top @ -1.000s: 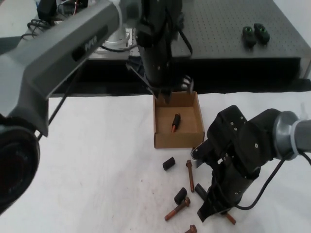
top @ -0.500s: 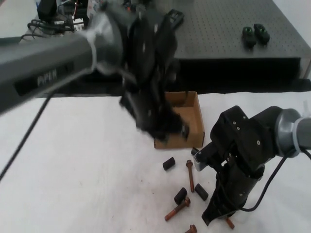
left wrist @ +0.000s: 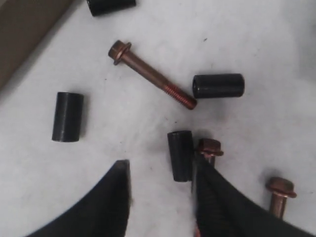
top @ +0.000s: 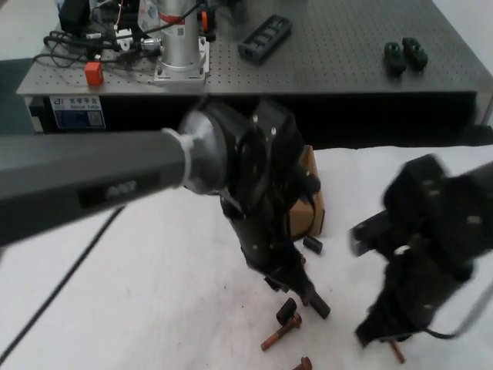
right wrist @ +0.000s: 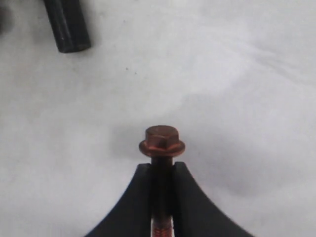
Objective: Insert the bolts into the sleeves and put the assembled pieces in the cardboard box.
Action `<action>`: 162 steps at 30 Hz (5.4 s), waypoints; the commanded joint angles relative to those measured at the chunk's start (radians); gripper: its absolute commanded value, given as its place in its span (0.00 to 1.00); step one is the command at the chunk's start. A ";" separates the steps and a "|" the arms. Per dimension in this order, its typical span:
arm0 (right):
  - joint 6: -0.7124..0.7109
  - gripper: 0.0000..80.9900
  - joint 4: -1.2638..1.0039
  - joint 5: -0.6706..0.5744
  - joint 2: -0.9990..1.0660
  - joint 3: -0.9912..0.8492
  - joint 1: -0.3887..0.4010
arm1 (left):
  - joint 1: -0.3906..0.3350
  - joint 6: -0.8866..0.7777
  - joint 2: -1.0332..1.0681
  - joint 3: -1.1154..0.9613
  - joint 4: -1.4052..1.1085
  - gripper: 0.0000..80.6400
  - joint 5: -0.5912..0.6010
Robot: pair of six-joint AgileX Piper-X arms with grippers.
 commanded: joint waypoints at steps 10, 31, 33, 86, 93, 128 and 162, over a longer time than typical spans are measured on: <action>0.056 0.03 0.085 -0.021 -0.485 0.158 -0.098 | -0.004 0.072 0.081 -0.010 -0.041 0.38 0.025; 0.070 0.03 0.127 -0.021 -0.505 0.160 -0.098 | -0.004 0.072 0.082 -0.021 -0.147 0.38 0.054; 0.070 0.03 0.127 -0.021 -0.505 0.160 -0.098 | -0.004 0.070 0.085 -0.026 -0.158 0.38 0.054; 0.789 0.03 -1.108 -0.478 -0.441 0.207 0.020 | 0.064 -0.368 -0.563 0.567 -0.802 0.01 0.445; 0.807 0.03 -1.122 -0.476 -0.405 0.183 0.090 | 0.064 -0.408 -0.663 0.625 -0.916 0.01 0.434; 0.720 0.47 -0.810 -0.724 -0.470 0.185 -0.032 | 0.107 -0.568 -0.534 0.568 -0.994 0.01 0.195; 0.050 0.47 -0.171 -0.042 0.068 -0.073 0.130 | 0.193 -0.382 0.479 -0.677 -0.048 0.26 -0.096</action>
